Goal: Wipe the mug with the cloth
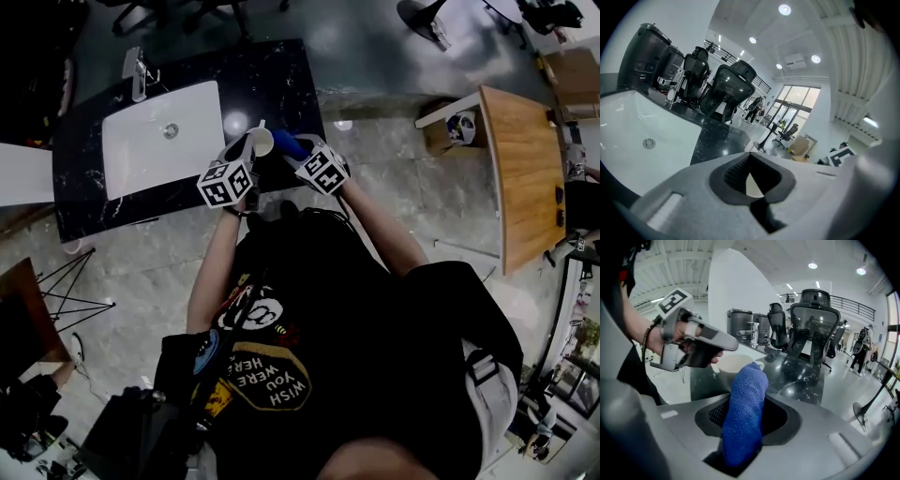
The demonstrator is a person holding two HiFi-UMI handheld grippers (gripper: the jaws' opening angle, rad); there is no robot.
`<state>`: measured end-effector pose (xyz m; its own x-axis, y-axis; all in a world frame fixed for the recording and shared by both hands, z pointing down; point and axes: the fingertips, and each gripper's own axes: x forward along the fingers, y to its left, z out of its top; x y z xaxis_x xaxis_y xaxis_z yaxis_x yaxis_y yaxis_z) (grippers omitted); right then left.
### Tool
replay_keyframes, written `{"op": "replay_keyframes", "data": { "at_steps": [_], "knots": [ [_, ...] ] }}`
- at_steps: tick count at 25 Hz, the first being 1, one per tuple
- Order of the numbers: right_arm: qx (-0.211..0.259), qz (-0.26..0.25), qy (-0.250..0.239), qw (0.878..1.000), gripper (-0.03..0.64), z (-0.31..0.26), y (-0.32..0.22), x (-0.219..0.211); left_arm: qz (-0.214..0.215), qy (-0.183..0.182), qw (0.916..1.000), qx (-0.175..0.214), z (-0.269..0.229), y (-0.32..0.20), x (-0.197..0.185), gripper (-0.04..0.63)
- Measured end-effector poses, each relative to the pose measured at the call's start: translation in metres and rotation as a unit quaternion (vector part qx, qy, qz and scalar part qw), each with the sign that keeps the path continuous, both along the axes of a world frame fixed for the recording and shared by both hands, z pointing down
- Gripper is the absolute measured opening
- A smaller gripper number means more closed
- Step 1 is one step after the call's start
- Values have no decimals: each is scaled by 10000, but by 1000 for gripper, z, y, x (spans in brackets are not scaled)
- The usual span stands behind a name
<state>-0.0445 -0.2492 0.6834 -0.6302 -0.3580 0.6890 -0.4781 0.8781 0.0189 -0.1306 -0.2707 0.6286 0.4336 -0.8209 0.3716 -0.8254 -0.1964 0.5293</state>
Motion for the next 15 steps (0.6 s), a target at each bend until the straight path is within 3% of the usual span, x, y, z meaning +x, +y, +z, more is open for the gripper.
{"op": "replay_keyframes", "data": {
  "at_steps": [4,10,12,15],
  "knots": [
    [218,-662,255,9972,154,-3,30,-4,-108,301,9994,-107,3,-1,0,5],
    [280,557,-82,9980,155,-25,-44,5,-280,399,9987,-166,2,4,-4,5],
    [230,456,283,9983,155,-18,-52,2,-285,447,9983,-224,6,5,-3,5],
    [85,44,787,9969,155,5,-24,5,-287,534,9978,-259,9,9,1,5]
  ]
}}
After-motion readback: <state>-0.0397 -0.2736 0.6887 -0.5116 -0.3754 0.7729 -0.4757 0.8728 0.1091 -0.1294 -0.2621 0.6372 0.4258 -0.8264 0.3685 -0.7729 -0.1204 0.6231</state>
